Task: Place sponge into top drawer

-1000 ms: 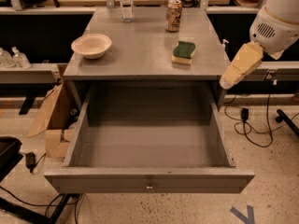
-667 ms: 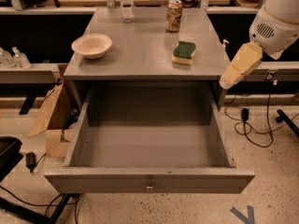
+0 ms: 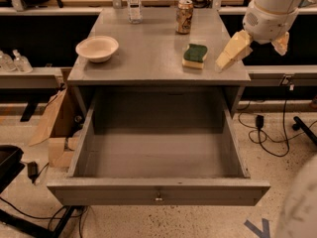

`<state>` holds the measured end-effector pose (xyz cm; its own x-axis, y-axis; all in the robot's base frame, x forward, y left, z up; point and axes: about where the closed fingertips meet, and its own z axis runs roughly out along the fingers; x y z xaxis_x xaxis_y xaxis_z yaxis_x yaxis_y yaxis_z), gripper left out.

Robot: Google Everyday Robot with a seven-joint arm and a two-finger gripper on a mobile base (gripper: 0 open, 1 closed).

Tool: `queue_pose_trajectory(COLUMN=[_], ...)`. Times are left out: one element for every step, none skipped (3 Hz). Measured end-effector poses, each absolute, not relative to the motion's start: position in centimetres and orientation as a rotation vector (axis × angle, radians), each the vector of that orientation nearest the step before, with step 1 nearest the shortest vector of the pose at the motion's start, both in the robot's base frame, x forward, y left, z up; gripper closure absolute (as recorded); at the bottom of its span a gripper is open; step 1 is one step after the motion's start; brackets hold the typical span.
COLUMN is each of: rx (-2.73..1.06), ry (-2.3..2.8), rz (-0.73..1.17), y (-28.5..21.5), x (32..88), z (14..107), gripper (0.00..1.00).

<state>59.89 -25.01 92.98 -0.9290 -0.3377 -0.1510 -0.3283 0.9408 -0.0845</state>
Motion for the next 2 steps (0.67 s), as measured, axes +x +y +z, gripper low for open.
queue_pose_trajectory(rx=[-0.275,-0.05], ry=[2.954,2.934], rz=[-0.155,-0.171], y=[-25.0,-25.4], x=[62.1,64.0], z=[93.4,93.5], gripper=[0.0,0.0])
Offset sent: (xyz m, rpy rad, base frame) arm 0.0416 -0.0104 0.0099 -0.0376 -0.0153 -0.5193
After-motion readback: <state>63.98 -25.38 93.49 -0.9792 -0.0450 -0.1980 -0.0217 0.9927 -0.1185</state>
